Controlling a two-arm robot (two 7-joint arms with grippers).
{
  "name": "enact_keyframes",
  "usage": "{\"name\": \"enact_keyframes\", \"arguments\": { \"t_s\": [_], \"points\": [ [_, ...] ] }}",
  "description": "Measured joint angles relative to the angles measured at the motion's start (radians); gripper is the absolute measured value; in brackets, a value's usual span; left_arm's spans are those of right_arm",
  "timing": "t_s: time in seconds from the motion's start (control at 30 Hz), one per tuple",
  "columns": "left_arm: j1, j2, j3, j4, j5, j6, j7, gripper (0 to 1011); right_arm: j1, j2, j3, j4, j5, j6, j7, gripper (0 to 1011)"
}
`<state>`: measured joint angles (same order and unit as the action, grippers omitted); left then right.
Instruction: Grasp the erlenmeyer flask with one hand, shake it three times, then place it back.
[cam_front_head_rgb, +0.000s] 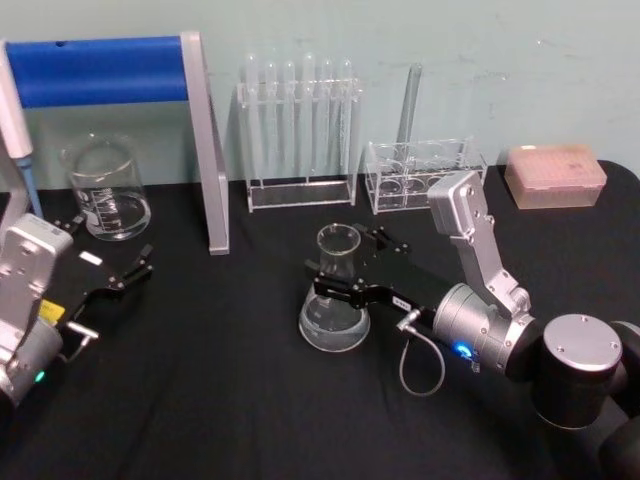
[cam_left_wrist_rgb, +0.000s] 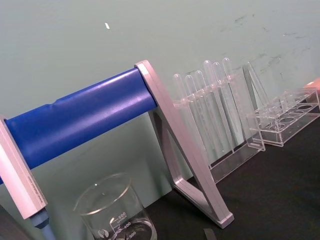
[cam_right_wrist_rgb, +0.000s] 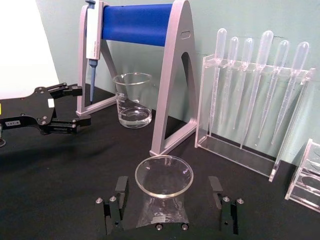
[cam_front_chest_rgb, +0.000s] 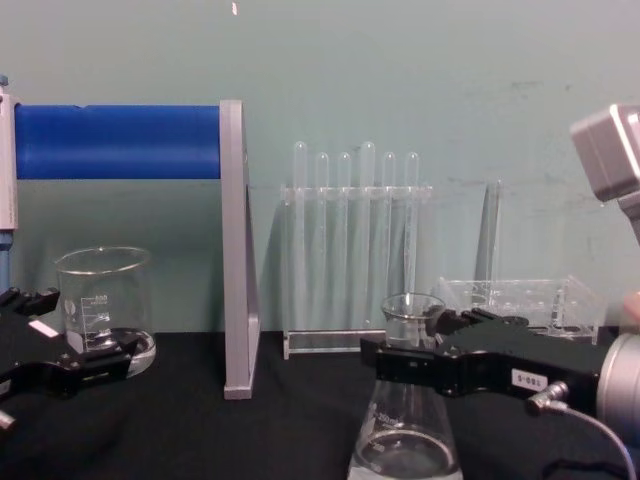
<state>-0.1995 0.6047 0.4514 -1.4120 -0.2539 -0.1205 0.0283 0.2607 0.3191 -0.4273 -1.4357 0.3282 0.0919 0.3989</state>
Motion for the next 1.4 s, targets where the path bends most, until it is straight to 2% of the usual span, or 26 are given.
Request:
{"name": "enact_keyframes", "arguments": {
  "t_s": [0.43, 0.7, 1.0, 1.4],
  "points": [
    [0.0, 0.0, 0.0, 0.0, 0.0, 0.0, 0.0, 1001, 0.0, 0.001, 0.0, -0.001, 0.001, -0.003, 0.003, 1003],
    [0.0, 0.0, 0.0, 0.0, 0.0, 0.0, 0.0, 1001, -0.014, 0.021, 0.001, -0.021, 0.008, 0.0, 0.014, 1003],
    [0.0, 0.0, 0.0, 0.0, 0.0, 0.0, 0.0, 1001, -0.055, 0.063, 0.019, -0.07, 0.02, 0.025, 0.012, 1003],
    [0.0, 0.0, 0.0, 0.0, 0.0, 0.0, 0.0, 1001, -0.136, 0.146, 0.059, -0.174, 0.058, 0.035, 0.028, 1003]
  ]
}}
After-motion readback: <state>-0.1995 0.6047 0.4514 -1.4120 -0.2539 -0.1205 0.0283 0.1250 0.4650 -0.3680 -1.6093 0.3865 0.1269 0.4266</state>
